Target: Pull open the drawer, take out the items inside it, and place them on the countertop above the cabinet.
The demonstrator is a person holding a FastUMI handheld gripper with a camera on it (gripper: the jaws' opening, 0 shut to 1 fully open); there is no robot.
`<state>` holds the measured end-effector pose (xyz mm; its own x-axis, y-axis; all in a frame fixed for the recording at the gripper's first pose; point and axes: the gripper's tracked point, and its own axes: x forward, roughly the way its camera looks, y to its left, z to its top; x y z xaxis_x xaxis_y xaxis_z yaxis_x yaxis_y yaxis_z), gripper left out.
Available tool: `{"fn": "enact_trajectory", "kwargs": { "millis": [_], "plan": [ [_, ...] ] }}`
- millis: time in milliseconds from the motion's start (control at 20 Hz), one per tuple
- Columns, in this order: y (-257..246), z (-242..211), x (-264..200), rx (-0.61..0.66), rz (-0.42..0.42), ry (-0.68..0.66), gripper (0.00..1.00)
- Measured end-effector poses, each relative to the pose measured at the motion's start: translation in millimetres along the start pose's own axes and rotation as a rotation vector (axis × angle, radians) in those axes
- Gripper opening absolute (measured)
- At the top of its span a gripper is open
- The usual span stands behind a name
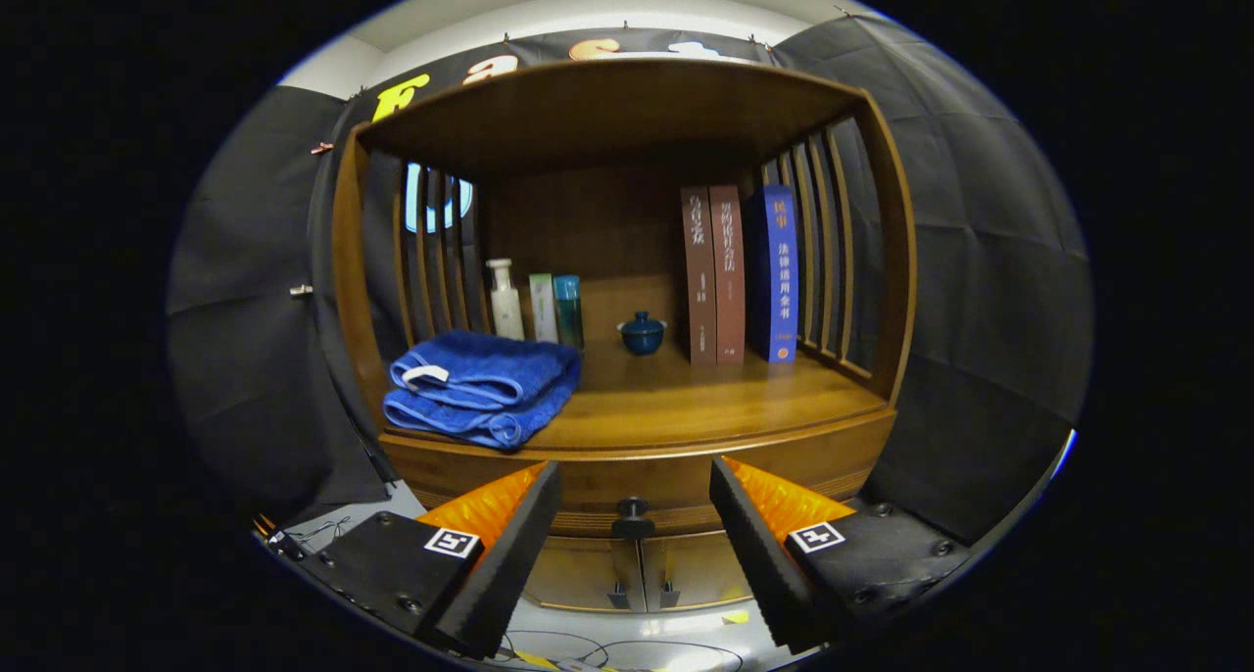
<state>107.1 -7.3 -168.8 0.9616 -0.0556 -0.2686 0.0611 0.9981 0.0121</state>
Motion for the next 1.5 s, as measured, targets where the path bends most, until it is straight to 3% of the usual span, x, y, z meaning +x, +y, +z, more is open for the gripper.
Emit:
{"fn": "enact_trajectory", "kwargs": {
  "millis": [350, 700, 900, 950, 1000, 1500],
  "plan": [
    [-3.5, -62.7, 53.5, 0.010, -0.014, 0.124, 0.99],
    [-6.5, -98.9, 84.9, 0.016, -0.033, 0.210, 0.81],
    [-6.5, -100.8, 86.9, 0.005, -0.026, 0.214, 0.45],
    [-6.8, -100.6, 89.3, -0.001, -0.021, 0.223, 0.45],
    [-6.5, -102.5, 88.1, -0.009, -0.021, 0.224, 0.35],
    [-7.0, -107.0, 63.6, -0.031, -0.019, 0.263, 0.35]
  ]
}}
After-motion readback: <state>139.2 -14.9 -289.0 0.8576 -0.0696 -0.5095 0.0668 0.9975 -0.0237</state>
